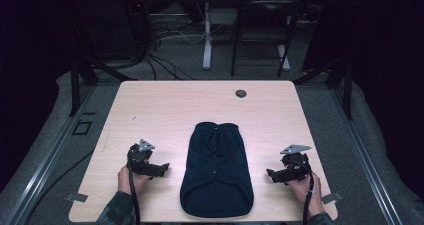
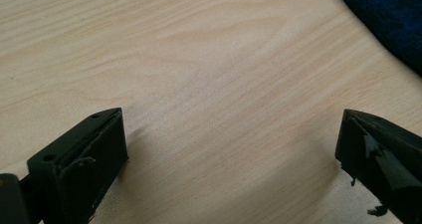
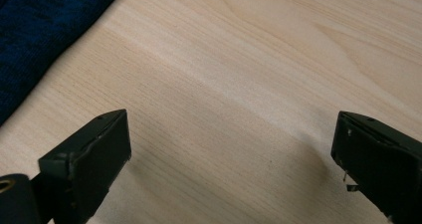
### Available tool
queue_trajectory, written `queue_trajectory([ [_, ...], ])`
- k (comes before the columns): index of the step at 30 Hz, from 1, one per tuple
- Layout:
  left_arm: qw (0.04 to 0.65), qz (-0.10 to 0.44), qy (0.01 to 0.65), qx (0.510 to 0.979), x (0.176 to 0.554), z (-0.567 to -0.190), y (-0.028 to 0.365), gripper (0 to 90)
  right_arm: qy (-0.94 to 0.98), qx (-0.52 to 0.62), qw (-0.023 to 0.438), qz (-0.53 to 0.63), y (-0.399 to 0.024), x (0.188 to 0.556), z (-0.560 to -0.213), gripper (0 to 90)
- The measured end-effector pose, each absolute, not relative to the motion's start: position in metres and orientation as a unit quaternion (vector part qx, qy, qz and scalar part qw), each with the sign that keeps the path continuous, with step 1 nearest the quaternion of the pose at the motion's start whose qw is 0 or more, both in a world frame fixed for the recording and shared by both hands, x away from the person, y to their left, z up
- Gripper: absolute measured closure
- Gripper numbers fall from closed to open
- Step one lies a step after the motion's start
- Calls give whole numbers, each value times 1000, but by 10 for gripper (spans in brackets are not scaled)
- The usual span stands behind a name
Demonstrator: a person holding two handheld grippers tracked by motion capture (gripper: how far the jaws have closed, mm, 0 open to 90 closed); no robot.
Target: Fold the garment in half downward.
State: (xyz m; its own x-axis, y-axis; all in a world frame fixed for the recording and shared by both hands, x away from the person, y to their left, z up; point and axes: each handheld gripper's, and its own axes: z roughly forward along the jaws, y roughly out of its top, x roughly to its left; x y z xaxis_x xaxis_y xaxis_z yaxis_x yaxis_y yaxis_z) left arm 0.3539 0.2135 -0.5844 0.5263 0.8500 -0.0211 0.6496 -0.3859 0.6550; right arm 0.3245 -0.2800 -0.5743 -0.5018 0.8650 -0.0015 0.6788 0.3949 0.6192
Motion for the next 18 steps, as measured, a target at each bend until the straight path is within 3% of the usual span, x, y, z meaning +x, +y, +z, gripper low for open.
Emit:
queue_trajectory([
  [18, 319, 174, 444, 819, 355, -577, 207, 0, 827, 457, 145, 294, -272, 328, -570, 23],
])
